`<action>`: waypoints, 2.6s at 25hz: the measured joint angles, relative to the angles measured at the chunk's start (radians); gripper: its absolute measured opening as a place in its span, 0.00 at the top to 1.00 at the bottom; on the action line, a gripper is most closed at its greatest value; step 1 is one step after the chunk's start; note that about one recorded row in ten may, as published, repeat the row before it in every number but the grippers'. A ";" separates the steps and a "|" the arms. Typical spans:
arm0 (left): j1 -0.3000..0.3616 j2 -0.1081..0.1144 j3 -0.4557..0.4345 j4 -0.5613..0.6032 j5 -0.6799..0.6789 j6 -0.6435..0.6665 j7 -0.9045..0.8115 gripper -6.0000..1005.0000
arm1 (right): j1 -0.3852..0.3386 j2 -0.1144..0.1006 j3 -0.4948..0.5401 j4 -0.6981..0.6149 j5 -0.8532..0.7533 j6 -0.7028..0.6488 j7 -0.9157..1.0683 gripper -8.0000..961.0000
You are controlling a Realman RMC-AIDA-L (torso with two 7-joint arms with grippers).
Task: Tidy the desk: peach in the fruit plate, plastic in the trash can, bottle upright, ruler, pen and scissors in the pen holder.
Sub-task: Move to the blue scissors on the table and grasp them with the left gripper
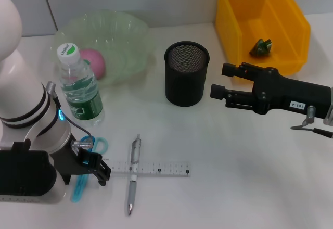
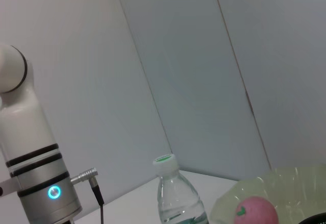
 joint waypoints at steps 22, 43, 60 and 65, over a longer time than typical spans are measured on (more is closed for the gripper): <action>0.002 0.005 0.000 -0.025 0.003 -0.018 0.003 0.23 | 0.022 0.000 0.000 0.000 -0.023 0.011 0.006 0.14; -0.007 0.002 0.002 -0.053 0.000 -0.032 0.012 0.25 | 0.036 0.001 0.000 0.003 -0.037 0.014 0.009 0.14; -0.003 0.001 0.033 -0.049 0.010 -0.064 0.011 0.32 | 0.033 0.002 0.000 0.003 -0.038 0.012 0.010 0.14; -0.002 0.001 0.043 -0.044 0.011 -0.066 0.003 0.32 | 0.031 0.002 0.000 0.003 -0.038 0.009 0.009 0.14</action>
